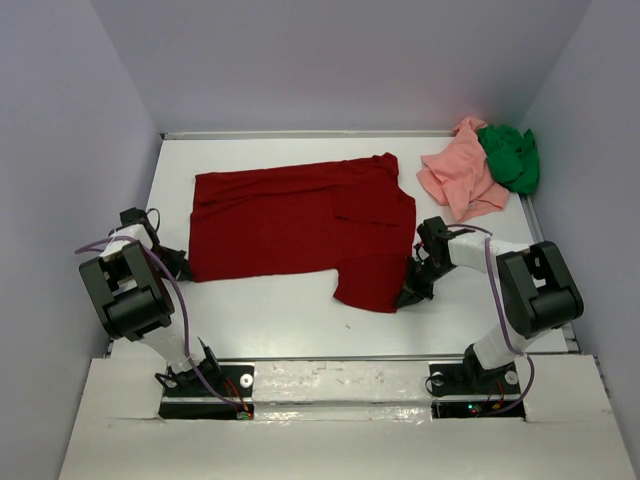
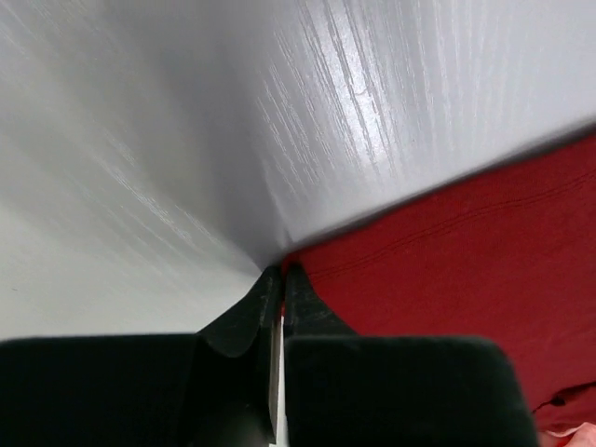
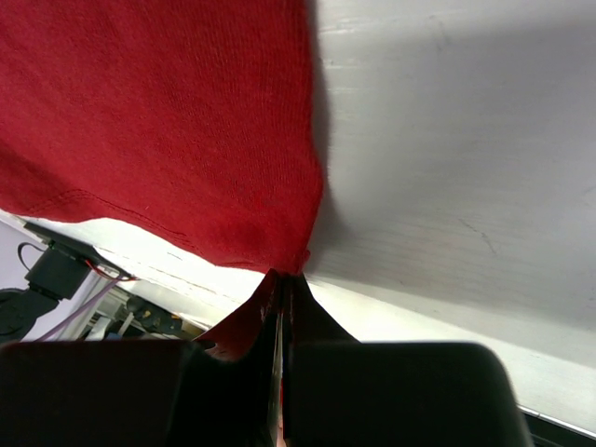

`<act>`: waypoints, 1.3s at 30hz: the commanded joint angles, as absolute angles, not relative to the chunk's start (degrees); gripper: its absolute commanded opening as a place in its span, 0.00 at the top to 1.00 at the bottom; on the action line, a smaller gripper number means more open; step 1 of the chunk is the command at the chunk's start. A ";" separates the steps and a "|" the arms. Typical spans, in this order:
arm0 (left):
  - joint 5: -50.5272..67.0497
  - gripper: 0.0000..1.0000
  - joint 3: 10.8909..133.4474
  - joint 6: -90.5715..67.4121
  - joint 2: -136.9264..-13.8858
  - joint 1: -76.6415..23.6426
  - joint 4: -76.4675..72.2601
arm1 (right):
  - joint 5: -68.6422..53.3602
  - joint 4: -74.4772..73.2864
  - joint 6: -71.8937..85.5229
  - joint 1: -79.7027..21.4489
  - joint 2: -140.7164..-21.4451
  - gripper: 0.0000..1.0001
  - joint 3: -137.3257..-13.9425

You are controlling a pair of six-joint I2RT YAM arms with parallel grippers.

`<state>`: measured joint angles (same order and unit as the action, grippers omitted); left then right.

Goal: Fold and stack the t-shirts
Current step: Grap the side of the flattened tshirt closest away from the robot with both arms

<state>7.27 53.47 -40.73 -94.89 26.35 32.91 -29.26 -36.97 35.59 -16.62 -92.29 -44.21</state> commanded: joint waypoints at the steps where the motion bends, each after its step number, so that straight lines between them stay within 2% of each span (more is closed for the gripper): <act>1: 4.66 0.93 50.01 -39.90 -99.40 26.02 26.46 | -28.39 -37.79 35.24 -17.23 -91.05 0.99 -46.05; 4: 4.83 1.00 49.13 -39.99 -99.32 26.10 26.19 | -28.39 -37.97 35.07 -17.23 -91.05 0.99 -46.23; 15: 7.03 1.00 52.56 -38.24 -94.40 24.44 31.63 | -28.48 -43.41 31.91 -17.23 -90.35 1.00 -50.62; 29: 8.79 1.00 53.96 -37.35 -91.14 24.08 35.15 | -26.37 -55.63 27.34 -17.23 -87.53 1.00 -63.26; 39: 9.23 1.00 64.67 -37.62 -94.13 24.08 38.32 | -25.40 -59.41 24.52 -16.18 -92.90 1.00 -74.79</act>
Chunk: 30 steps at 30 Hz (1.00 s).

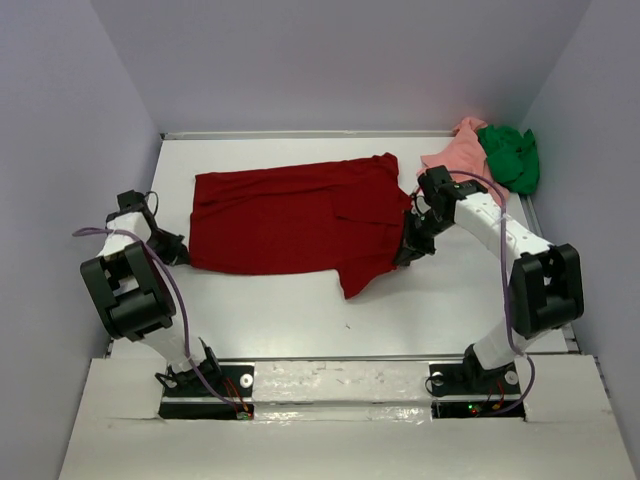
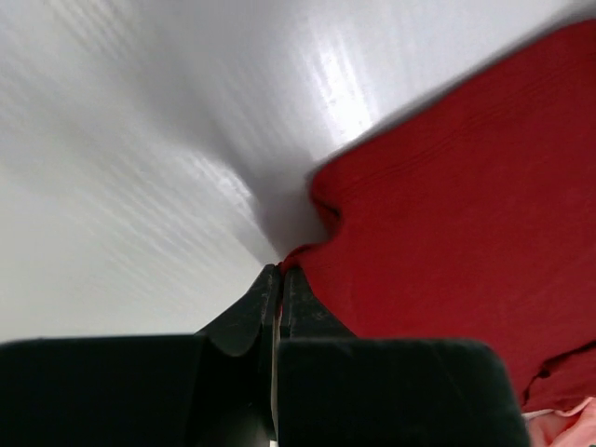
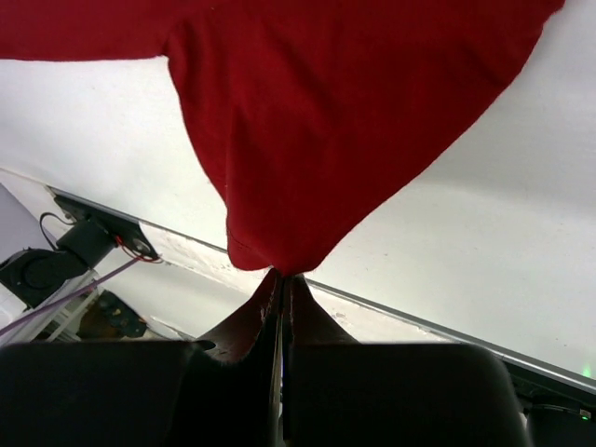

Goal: Fold and stack the t-shirts
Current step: Grap the side of the flattened tshirt closest away from the robot with both arms, then fold the other side of the tshirt into a rectangle

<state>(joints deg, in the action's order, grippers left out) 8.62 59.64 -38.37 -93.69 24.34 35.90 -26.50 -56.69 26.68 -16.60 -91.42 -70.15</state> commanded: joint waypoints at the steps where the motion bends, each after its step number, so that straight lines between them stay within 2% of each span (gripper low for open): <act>1: 9.32 1.00 65.47 -37.62 -94.48 24.08 38.49 | -25.31 -59.59 24.17 -16.17 -93.77 1.00 -75.75; 11: 10.28 1.00 70.66 -38.23 -97.56 24.17 39.29 | -25.49 -62.40 21.36 -13.98 -100.71 1.00 -86.56; 30: 10.02 1.00 81.38 -38.14 -103.62 24.08 42.10 | -27.16 -69.34 17.58 -9.67 -117.15 1.00 -114.33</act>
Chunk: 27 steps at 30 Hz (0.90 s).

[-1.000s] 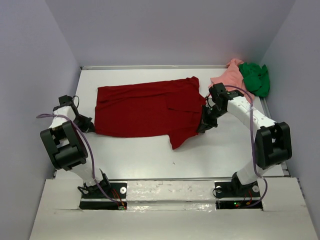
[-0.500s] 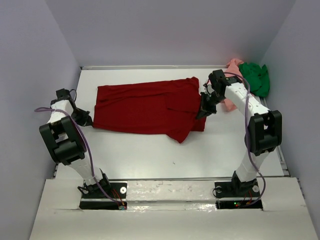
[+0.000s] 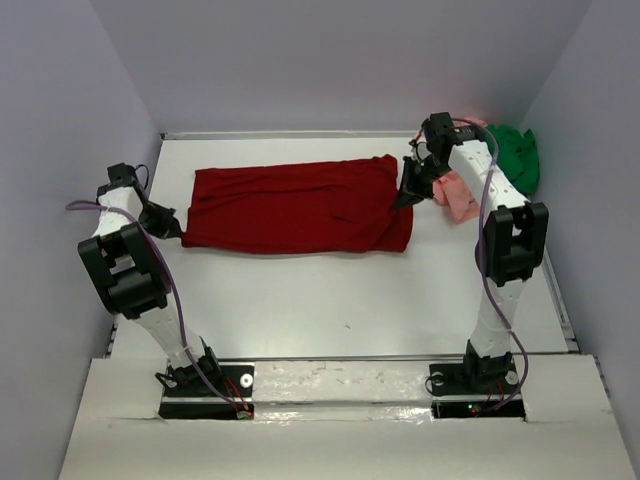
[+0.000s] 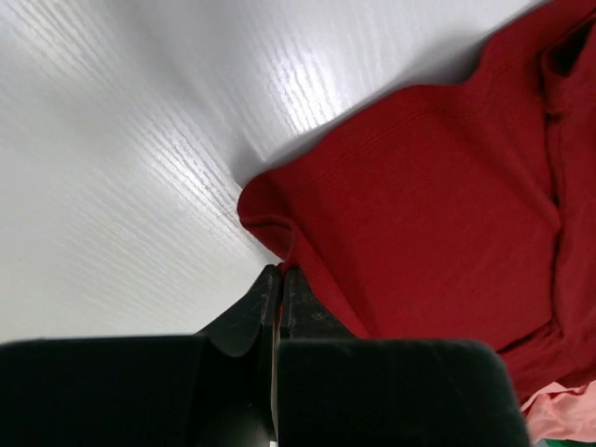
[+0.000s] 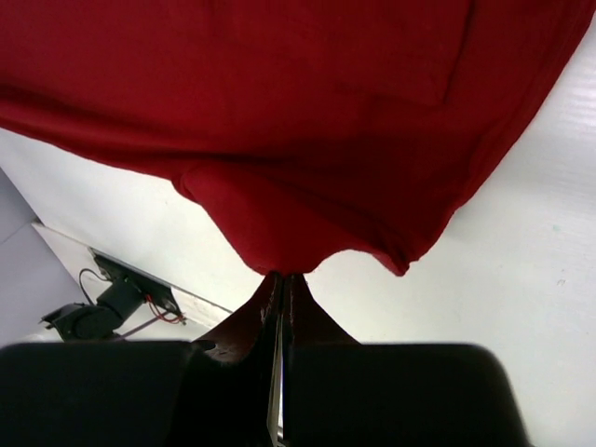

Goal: Fold and stack the t-shirts
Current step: Fold the other side of the tshirt into a rectangle

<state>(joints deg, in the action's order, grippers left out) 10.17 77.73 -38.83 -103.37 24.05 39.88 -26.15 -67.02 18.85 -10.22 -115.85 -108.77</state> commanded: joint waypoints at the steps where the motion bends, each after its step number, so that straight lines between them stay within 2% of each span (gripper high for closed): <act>1: 10.11 1.00 81.73 -38.14 -103.97 24.17 42.19 | -27.16 -69.61 17.40 -9.15 -117.68 1.00 -115.30; 14: 10.55 1.00 87.36 -37.97 -108.28 23.99 43.59 | -27.68 -71.46 18.63 -6.86 -124.89 1.00 -128.39; 27: 9.23 1.00 100.18 -37.00 -115.84 20.74 47.81 | -29.53 -71.02 19.95 -6.33 -131.13 1.00 -137.81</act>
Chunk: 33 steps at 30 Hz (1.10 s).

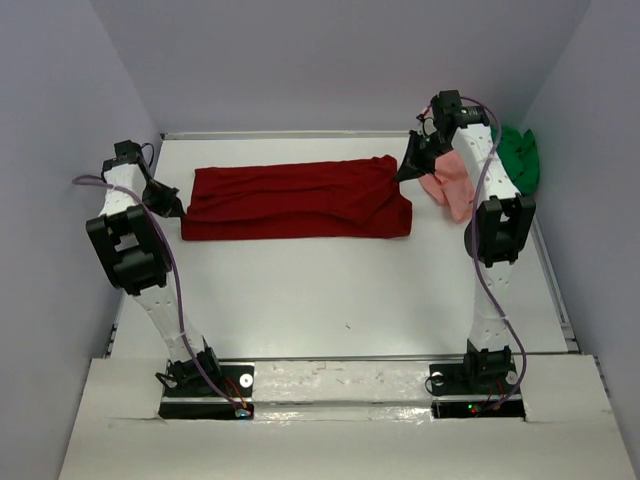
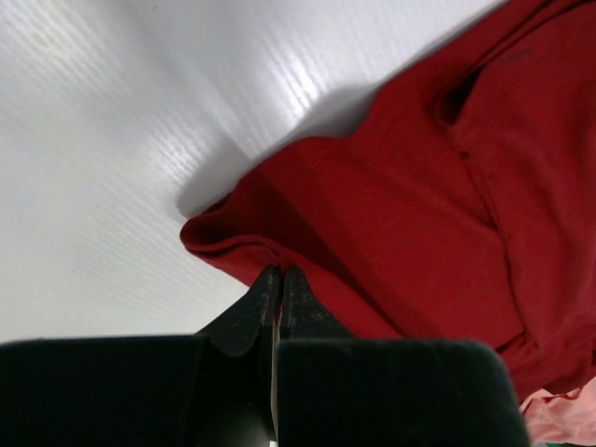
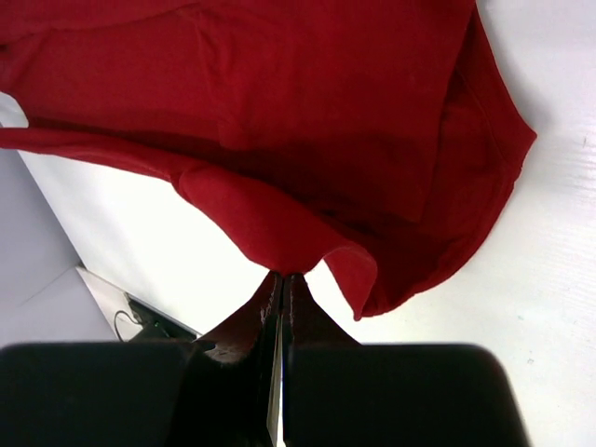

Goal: Fold and stack the t-shirts
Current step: Fold the other side of the tshirt into a rectangle

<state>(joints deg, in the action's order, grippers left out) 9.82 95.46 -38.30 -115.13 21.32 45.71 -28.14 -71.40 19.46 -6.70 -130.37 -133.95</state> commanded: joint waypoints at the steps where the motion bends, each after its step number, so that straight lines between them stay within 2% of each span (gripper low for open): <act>1: 9.05 1.00 100.80 -37.09 -116.19 20.66 47.90 | -29.53 -70.84 19.95 -6.33 -131.31 1.00 -137.90; 33: 8.35 1.00 116.19 -38.76 -127.88 18.28 52.38 | -34.98 -56.52 23.20 -2.46 -137.46 1.00 -140.71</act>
